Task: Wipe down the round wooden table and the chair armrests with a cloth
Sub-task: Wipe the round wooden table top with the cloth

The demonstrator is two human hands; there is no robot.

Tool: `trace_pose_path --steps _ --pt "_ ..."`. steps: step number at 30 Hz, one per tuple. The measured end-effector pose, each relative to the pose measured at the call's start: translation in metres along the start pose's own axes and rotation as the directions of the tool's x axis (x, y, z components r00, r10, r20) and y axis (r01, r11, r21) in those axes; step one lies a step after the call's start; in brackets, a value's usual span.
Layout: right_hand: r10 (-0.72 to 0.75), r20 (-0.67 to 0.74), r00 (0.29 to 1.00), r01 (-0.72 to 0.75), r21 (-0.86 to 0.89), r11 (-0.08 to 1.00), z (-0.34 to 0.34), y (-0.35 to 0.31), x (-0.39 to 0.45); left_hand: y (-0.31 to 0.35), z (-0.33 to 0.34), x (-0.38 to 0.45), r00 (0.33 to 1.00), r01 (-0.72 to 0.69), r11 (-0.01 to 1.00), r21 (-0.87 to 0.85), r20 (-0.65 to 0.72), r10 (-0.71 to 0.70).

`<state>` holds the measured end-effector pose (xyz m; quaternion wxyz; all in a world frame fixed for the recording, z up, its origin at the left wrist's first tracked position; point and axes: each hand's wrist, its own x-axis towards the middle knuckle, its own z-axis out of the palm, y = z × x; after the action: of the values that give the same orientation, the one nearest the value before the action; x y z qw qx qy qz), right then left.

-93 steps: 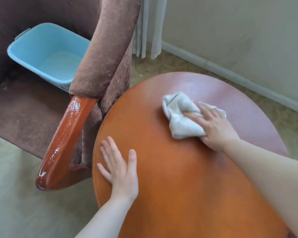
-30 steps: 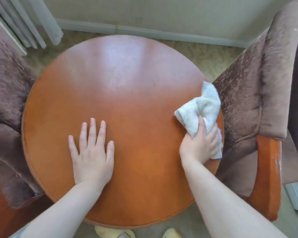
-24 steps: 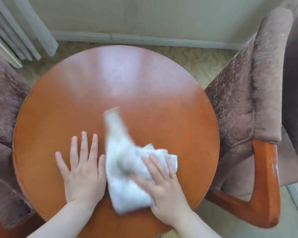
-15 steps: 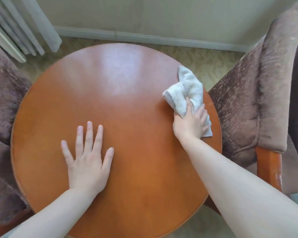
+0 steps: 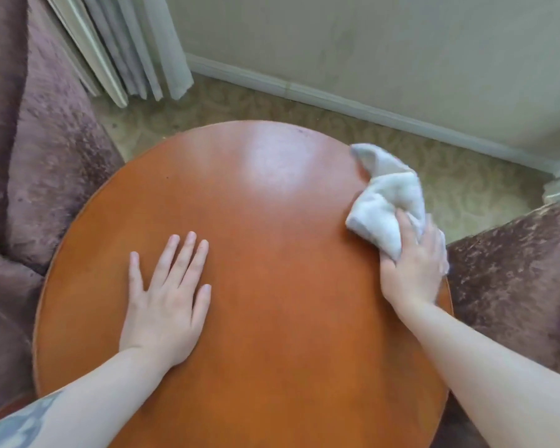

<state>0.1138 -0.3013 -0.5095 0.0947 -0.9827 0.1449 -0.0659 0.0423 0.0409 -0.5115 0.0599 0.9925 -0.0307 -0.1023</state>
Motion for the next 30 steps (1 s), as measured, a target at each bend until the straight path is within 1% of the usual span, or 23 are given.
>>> trace_pose_path --steps 2,4,6,7,8,10,11,12,13,14,15,16,17,18,19,21,23,25,26,27,28,29,30 --pt "0.458 -0.027 0.888 -0.447 0.179 0.877 0.026 -0.081 0.03 -0.001 0.001 0.0 1.0 0.013 1.0 -0.01 -0.009 -0.013" --pt "0.433 0.004 0.902 -0.423 0.223 0.879 0.04 -0.131 0.035 -0.001 0.001 -0.001 1.0 0.009 1.0 -0.009 0.011 -0.009" --pt "-0.013 0.038 0.999 0.01 0.07 0.997 0.042 -0.133 0.018 -0.003 0.002 0.0 1.0 0.014 1.0 0.003 0.006 -0.014" --pt "-0.34 0.091 0.936 0.337 0.053 0.94 0.035 -0.115 0.01 -0.004 0.003 0.0 1.0 0.023 1.0 0.006 -0.001 -0.023" --pt "-0.633 0.144 0.76 0.629 0.079 0.773 0.026 -0.09 0.011 -0.004 0.003 -0.001 0.999 0.038 0.999 0.001 -0.014 -0.038" --pt "-0.922 0.288 0.259 0.943 0.133 0.307 0.002 -0.039 0.049 -0.003 0.004 -0.001 0.997 0.056 0.998 -0.004 -0.048 -0.056" --pt "-0.941 0.322 0.105 0.98 0.13 0.153 -0.007 -0.022 0.075 -0.003 0.004 -0.001 0.997 0.059 0.998 -0.004 -0.057 -0.059" --pt "-0.932 0.352 0.081 0.987 0.101 0.124 -0.011 -0.015 0.097 -0.003 0.004 -0.002 0.996 0.062 0.998 -0.006 -0.067 -0.062" --pt "-0.907 0.367 0.206 0.967 0.063 0.245 -0.009 -0.022 0.112 -0.004 0.004 -0.002 0.995 0.066 0.998 -0.009 -0.078 -0.067" --pt "-0.825 0.336 0.455 0.873 0.015 0.488 0.001 -0.043 0.118 -0.005 0.004 -0.003 0.994 0.072 0.997 -0.009 -0.084 -0.073" --pt "-0.636 0.241 0.734 0.659 -0.023 0.752 0.016 -0.076 0.115 -0.005 0.004 -0.002 0.994 0.074 0.997 -0.005 -0.086 -0.074" --pt "-0.343 0.156 0.926 0.35 -0.018 0.937 0.032 -0.117 0.106 -0.005 0.004 -0.003 0.993 0.072 0.997 0.0 -0.092 -0.072" --pt "-0.07 0.162 0.984 0.069 0.015 0.998 0.042 -0.164 0.094 -0.005 0.004 -0.003 0.992 0.071 0.997 -0.004 -0.104 -0.071" --pt "0.061 0.181 0.982 -0.068 0.037 0.997 0.049 -0.202 0.079 -0.004 0.005 -0.004 0.991 0.07 0.997 -0.012 -0.116 -0.071" --pt "0.043 0.191 0.981 -0.054 0.051 0.997 0.054 -0.23 0.063 -0.005 0.006 -0.004 0.989 0.071 0.997 -0.021 -0.126 -0.073" --pt "-0.347 0.178 0.921 0.335 0.095 0.937 0.061 -0.249 0.026 -0.006 0.007 -0.005 0.983 0.071 0.997 -0.04 -0.166 -0.076" --pt "-0.785 0.186 0.591 0.77 0.16 0.618 0.052 -0.219 -0.001 -0.005 0.009 -0.004 0.975 0.06 0.995 -0.083 -0.211 -0.076" --pt "-0.952 0.242 0.186 0.942 0.232 0.243 0.032 -0.18 -0.001 -0.009 0.006 -0.011 0.963 0.046 0.986 -0.161 -0.254 -0.086" --pt "-0.957 0.282 0.065 0.964 0.229 0.133 0.025 -0.157 0.016 -0.008 0.006 -0.009 0.963 0.007 0.983 -0.185 -0.264 -0.057" --pt "-0.951 0.308 0.035 0.971 0.215 0.105 0.02 -0.139 0.036 -0.006 0.007 -0.009 0.96 -0.025 0.976 -0.218 -0.278 -0.038" --pt "-0.936 0.328 0.129 0.96 0.196 0.201 0.017 -0.133 0.051 -0.006 0.006 -0.012 0.954 -0.032 0.963 -0.267 -0.294 -0.05" --pt "-0.88 0.325 0.346 0.893 0.175 0.415 0.019 -0.141 0.059 -0.008 0.005 -0.016 0.944 -0.011 0.946 -0.325 -0.314 -0.097" --pt "-0.727 0.267 0.633 0.722 0.135 0.679 0.025 -0.161 0.059 -0.01 0.005 -0.021 0.929 0.033 0.916 -0.401 -0.325 -0.176"
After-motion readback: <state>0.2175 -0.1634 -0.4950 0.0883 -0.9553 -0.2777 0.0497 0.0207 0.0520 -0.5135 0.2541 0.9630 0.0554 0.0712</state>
